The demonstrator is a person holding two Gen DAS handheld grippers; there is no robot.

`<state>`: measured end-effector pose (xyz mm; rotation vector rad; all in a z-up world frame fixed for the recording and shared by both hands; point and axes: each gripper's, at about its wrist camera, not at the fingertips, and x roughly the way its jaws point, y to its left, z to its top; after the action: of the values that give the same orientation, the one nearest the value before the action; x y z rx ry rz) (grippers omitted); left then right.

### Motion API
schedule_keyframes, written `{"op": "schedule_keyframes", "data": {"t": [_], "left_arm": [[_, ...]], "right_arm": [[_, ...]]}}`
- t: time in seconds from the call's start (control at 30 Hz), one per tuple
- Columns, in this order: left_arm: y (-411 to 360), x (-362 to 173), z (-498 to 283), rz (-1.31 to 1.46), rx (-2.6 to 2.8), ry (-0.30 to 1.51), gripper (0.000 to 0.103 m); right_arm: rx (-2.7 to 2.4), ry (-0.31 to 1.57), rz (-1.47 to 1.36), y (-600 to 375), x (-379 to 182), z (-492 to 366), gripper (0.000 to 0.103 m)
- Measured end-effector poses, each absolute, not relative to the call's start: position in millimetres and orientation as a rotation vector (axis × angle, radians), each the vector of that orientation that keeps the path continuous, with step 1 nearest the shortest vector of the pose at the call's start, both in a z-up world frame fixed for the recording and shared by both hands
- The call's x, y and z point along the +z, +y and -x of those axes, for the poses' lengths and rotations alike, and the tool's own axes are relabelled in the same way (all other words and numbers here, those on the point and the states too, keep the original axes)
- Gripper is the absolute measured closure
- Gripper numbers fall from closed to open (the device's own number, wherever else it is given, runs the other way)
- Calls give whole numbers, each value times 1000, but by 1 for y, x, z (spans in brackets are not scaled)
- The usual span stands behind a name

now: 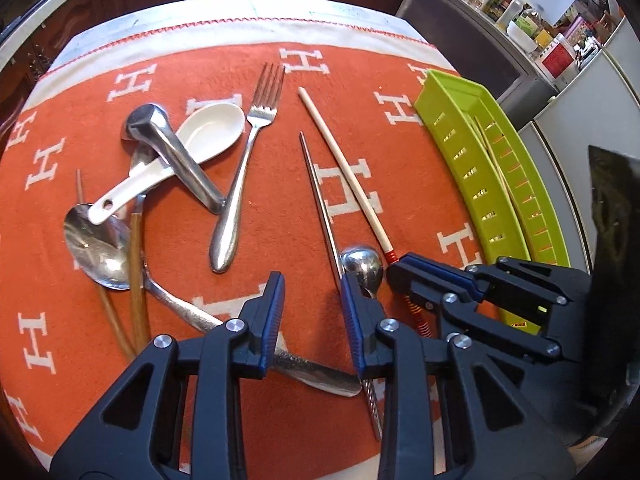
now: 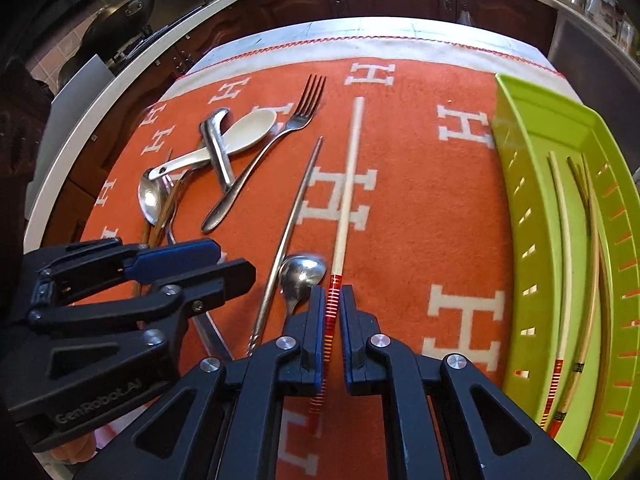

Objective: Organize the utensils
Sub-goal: 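Lower both tools onto the last chopsticks beside the spoons, then grip a metal chopstick with the left tool while the right tool grips a red-banded one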

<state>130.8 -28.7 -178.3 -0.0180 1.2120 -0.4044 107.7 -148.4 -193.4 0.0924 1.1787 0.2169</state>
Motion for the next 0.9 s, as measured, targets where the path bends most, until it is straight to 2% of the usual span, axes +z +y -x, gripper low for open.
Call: {"op": "schedule_keyframes", "data": {"t": [0.4,0.6,0.73,0.9], "left_arm": [[-69,-189,-127,-157,-383,1203,78],[-87,-191,-122,-259,-341,1188,92],[-79,-191,-132,-141,-318,1204,99],[-57,-175,-134,-22,-330,1203,100]], "right_arm": [[200,1182,-250,-177,-192,-107,98],[201,1174,-245,-178,-192,-104,98],[201,1168,-269,-181,-192,-100,98],[221,1124,-288,-187,-175,-88,99]]}}
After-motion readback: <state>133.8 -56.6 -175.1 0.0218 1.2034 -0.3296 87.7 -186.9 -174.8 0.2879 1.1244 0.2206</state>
